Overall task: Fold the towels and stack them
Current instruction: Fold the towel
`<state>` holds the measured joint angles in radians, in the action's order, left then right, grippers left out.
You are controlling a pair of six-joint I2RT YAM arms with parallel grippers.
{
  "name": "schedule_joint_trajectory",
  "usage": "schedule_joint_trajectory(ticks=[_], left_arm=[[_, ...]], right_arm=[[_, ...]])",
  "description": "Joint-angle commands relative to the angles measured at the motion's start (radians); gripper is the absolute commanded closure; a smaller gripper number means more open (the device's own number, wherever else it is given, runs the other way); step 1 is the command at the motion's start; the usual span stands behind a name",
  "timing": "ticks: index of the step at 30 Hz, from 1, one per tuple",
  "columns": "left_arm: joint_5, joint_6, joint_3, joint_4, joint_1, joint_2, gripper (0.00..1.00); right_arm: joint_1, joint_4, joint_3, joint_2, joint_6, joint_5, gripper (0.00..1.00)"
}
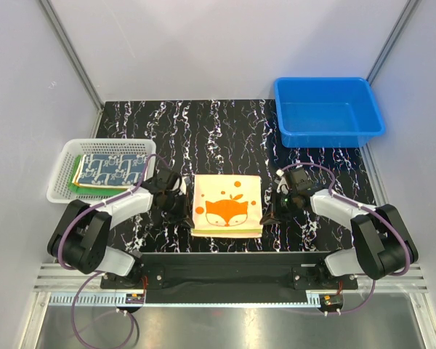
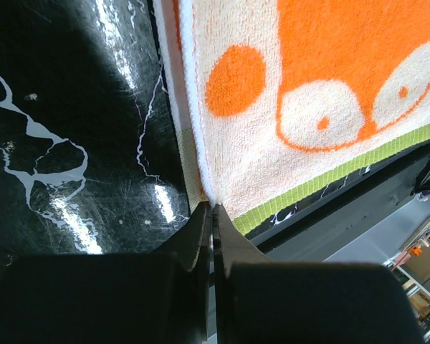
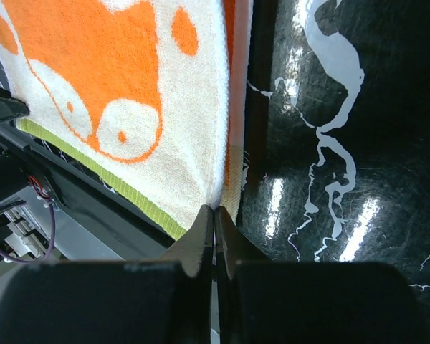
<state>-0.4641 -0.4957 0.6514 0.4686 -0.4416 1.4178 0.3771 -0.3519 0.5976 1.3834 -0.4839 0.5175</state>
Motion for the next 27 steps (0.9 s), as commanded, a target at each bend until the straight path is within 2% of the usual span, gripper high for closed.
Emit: schedule_joint_trajectory(ticks=[1, 8, 12, 15, 21, 27], left_arm=[[-0.002, 0.002, -0.007, -0.024, -0.008, -0.008, 1.00], [-0.001, -0.001, 0.013, -0.002, -0.014, -0.019, 1.00], [-0.004, -0.029, 0.065, 0.057, -0.022, -0.101, 1.00], [0.013, -0.058, 0.057, 0.073, -0.034, -0.131, 1.00], [0.010, -0.078, -0.012, 0.021, -0.045, -0.111, 1.00], [0.037, -0.080, -0.027, 0.008, -0.066, -0.076, 1.00]], right_arm=[[0.006, 0.030, -0.005, -0.026, -0.012, 0.004, 1.00], [0.006, -0.013, 0.028, -0.023, -0.002, -0.002, 1.00], [0.005, -0.103, 0.105, -0.075, 0.002, -0.025, 1.00], [0.006, -0.150, 0.082, -0.107, -0.007, -0.040, 1.00], [0.006, -0.075, -0.011, -0.135, -0.054, -0.024, 1.00], [0.006, -0.026, -0.036, -0.106, -0.071, -0.031, 1.00]])
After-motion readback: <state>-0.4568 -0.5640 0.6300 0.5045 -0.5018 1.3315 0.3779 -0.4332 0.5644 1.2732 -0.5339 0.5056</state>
